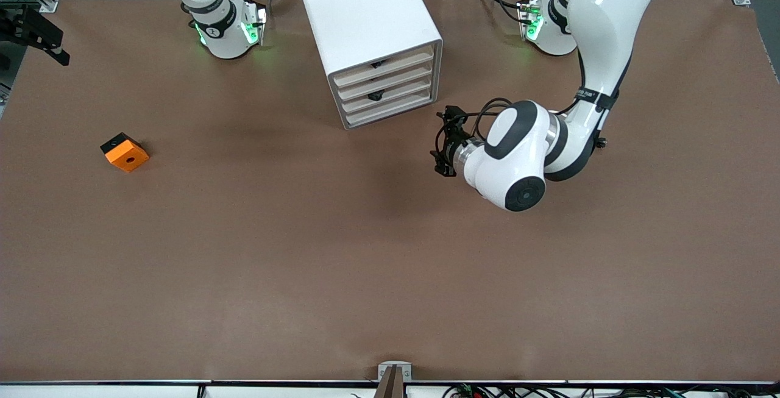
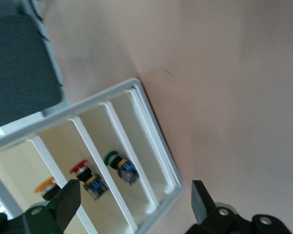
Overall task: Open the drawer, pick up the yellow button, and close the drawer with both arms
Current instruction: 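Grasp the drawer handle with the left gripper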
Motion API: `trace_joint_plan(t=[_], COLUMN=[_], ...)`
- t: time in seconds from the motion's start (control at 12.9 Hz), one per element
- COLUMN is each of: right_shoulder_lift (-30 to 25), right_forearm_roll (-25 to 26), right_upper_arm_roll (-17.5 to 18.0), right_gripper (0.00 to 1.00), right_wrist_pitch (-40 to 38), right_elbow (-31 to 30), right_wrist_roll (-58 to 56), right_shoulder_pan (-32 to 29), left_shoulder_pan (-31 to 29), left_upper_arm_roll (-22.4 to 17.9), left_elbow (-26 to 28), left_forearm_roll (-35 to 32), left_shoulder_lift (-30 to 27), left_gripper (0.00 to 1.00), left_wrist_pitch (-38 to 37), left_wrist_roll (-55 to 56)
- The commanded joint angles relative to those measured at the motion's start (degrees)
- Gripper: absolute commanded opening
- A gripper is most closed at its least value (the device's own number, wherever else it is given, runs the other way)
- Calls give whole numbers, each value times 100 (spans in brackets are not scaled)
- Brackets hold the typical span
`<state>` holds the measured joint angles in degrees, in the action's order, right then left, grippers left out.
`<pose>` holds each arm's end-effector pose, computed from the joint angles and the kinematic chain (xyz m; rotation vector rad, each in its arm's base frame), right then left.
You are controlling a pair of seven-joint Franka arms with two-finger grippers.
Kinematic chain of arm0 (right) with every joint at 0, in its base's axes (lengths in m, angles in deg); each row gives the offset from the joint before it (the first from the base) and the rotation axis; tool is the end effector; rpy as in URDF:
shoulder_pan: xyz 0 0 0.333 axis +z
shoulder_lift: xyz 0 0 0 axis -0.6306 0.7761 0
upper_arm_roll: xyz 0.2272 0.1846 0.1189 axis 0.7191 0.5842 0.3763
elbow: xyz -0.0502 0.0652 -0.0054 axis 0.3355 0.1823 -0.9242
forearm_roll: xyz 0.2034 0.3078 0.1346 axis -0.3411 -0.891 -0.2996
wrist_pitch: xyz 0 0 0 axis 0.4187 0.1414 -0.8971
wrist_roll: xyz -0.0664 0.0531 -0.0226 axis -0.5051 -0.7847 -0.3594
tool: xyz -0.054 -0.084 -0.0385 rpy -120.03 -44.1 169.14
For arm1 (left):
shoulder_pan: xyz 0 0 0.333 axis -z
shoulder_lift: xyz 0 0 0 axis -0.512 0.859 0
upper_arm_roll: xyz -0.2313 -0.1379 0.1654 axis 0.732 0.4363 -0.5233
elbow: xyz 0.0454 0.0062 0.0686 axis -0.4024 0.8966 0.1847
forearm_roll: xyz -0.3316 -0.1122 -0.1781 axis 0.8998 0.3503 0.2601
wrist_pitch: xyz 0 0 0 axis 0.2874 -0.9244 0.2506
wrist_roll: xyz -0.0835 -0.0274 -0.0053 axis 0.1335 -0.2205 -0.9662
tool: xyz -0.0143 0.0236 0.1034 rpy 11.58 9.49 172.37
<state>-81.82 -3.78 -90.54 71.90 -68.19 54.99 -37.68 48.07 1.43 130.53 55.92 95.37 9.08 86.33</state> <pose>0.4631 -0.0346 0.6833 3.1246 0.1638 0.0196 0.5458 -0.3643 0.3088 -1.8625 -1.8314 1.1192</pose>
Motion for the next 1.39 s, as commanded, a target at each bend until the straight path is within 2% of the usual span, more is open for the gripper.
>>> trace_joint_plan(t=[0.0, 0.23, 0.62, 0.77, 1.16, 1.31], right_shoulder_lift=[-23, -32, -32, -32, -23, -23], right_forearm_roll=[62, 62, 53, 53, 18, -35], right_upper_arm_roll=[-27, -36, -36, -36, -71, -71], right_gripper=[100, 100, 100, 100, 100, 100], right_wrist_pitch=[-40, -57, -48, -48, -48, -74], right_elbow=[-14, -31, -22, -31, -49, -49], right_wrist_roll=[0, -9, 122, 500, 492, 492], right_shoulder_pan=[26, 17, 17, 8, -36, -80], left_shoulder_pan=[31, -4, 92, 127, 408, 461], left_upper_arm_roll=[3, 3, 11, 38, 47, 47], left_elbow=[-92, -92, -83, -74, -74, -74], left_forearm_roll=[136, 170, 715, 907, 1532, 1848], left_shoulder_lift=[244, 324, 693, 737, 904, 992], left_gripper=[100, 100, 100, 100, 100, 91], left_wrist_pitch=[-258, -284, -302, -643, -1207, -1251], left_wrist_roll=[405, 582, 897, 934, 1154, 1328])
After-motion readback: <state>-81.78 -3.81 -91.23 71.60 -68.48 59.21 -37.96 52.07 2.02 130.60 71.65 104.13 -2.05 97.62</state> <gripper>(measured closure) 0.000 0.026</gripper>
